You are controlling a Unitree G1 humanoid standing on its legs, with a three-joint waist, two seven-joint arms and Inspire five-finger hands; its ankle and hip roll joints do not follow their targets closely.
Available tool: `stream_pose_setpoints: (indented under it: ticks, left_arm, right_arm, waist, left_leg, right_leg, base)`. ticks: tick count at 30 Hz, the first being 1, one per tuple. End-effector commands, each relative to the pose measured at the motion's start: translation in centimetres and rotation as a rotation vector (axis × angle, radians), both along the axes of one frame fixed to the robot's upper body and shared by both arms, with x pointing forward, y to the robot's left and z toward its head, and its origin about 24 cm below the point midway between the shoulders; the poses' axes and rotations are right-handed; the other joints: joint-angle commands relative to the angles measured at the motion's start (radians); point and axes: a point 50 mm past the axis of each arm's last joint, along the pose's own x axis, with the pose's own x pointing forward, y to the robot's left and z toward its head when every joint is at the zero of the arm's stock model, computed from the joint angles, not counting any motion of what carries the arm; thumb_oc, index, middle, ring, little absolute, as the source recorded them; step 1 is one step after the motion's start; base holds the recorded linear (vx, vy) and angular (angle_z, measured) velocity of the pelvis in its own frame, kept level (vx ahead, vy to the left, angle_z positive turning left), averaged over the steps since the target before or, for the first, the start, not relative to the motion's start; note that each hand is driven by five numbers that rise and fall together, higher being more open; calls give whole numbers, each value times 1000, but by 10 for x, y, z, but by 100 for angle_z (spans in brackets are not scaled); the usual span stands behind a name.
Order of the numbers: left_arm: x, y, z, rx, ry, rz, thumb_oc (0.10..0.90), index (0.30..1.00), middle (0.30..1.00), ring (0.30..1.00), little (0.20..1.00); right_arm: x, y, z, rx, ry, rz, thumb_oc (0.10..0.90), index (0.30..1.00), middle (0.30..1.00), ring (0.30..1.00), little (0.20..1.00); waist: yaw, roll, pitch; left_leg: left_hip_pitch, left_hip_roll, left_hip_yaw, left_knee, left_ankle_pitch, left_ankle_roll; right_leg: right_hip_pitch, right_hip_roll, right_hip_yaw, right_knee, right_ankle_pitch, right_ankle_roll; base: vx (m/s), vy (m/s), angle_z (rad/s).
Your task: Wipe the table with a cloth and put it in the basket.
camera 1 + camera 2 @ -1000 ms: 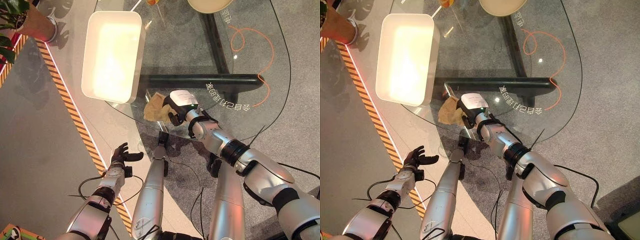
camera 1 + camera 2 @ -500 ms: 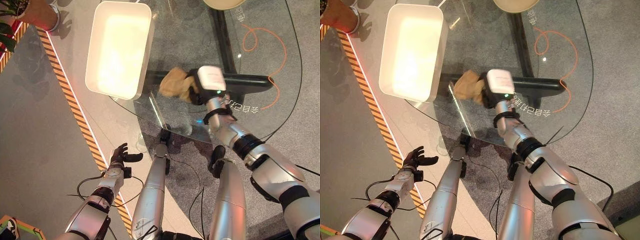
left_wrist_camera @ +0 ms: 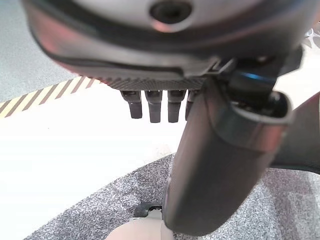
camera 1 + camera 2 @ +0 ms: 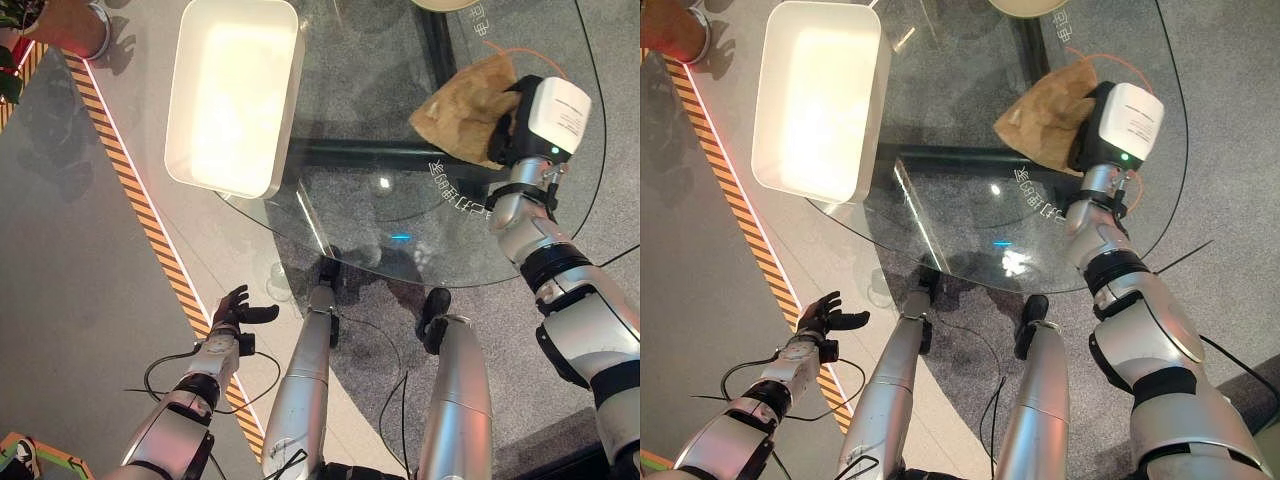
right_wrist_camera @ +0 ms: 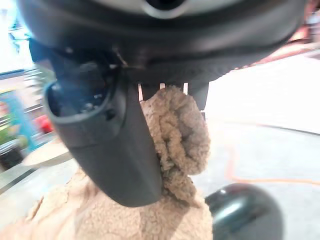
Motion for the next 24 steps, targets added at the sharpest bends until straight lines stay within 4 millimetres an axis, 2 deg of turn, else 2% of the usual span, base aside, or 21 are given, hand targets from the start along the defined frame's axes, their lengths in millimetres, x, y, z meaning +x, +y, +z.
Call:
stream_pose_setpoints:
  ticks: [1,5,13,16,17,18,19,20,21,22,24]
  left_arm:
    - [-7,37,7,39,-12,104,800,900,900,900,900]
    - [-6,45,10,44,-12,120,800,900,900,900,900]
    - [-5,55,15,52,-14,137,800,900,900,900,900]
    - [-4,58,17,54,-13,143,800,900,900,900,900]
    - [-1,58,20,56,-21,148,800,900,900,900,900]
    - [-3,58,18,56,-12,147,800,900,900,900,900]
    - [-2,60,20,57,-19,153,800,900,900,900,900]
    - [-1,60,20,57,-17,152,800,900,900,900,900]
    - [-3,60,18,57,-8,151,800,900,900,900,900]
    - [0,60,21,56,-17,152,800,900,900,900,900]
    - [1,60,23,56,-18,152,800,900,900,900,900]
  right_arm:
    - [-23,-48,60,12,-262,-192,100,300,300,300,200]
    - [-32,-70,55,72,-264,-266,100,300,300,300,200]
    - [-43,-90,44,199,-290,-342,100,300,300,300,200]
    - [-43,-90,42,232,-300,-346,100,300,300,300,200]
    - [-42,-89,45,246,-318,-339,100,300,300,300,200]
    - [-42,-89,42,246,-310,-338,100,300,300,300,200]
    - [-41,-88,44,261,-323,-322,100,300,300,300,200]
    - [-40,-86,44,270,-326,-312,100,300,300,300,200]
    - [-39,-85,42,275,-319,-301,100,300,300,300,200]
    - [-37,-82,45,285,-332,-275,100,300,300,300,200]
    - [-33,-74,49,279,-332,-205,100,300,300,300,200]
  waist:
    - [-27,9,-11]
    - [-37,-3,-11]
    - [-49,-17,-11]
    - [-51,-21,-11]
    - [-52,-23,-11]
    - [-53,-22,-11]
    - [-53,-24,-11]
    - [-53,-25,-11]
    - [-53,-25,-11]
    - [-53,-26,-11]
    - [-52,-27,-11]
  left_leg:
    - [16,-80,117,170,-221,152]
    - [9,-74,118,174,-226,153]
    - [6,-68,115,178,-234,153]
    - [3,-66,114,183,-237,153]
    - [-20,-65,118,174,-206,157]
    - [2,-66,113,181,-235,152]
    - [-18,-65,116,172,-206,156]
    - [-17,-66,115,172,-206,155]
    - [4,-67,110,178,-235,151]
    - [-17,-66,114,169,-205,154]
    - [-20,-65,112,170,-203,153]
  right_leg:
    - [21,59,-14,-207,152,10]
    - [18,65,-12,-210,153,12]
    - [18,75,-8,-214,154,15]
    - [17,78,-6,-212,153,15]
    - [-2,78,-14,-226,183,6]
    - [17,81,-5,-214,155,15]
    - [0,81,-12,-226,182,7]
    - [2,82,-11,-227,181,7]
    - [21,84,-3,-215,152,15]
    - [3,83,-11,-228,180,7]
    - [1,84,-11,-228,180,7]
  base:
    - [0,0,0]
    - [0,0,0]
    - [0,0,0]
    - [-22,-4,0]
    - [0,0,0]
    - [-71,-4,-2]
    - [0,0,0]
    - [0,0,0]
    - [2,-8,-3]
    - [-3,-8,-6]
    - [-38,-6,-5]
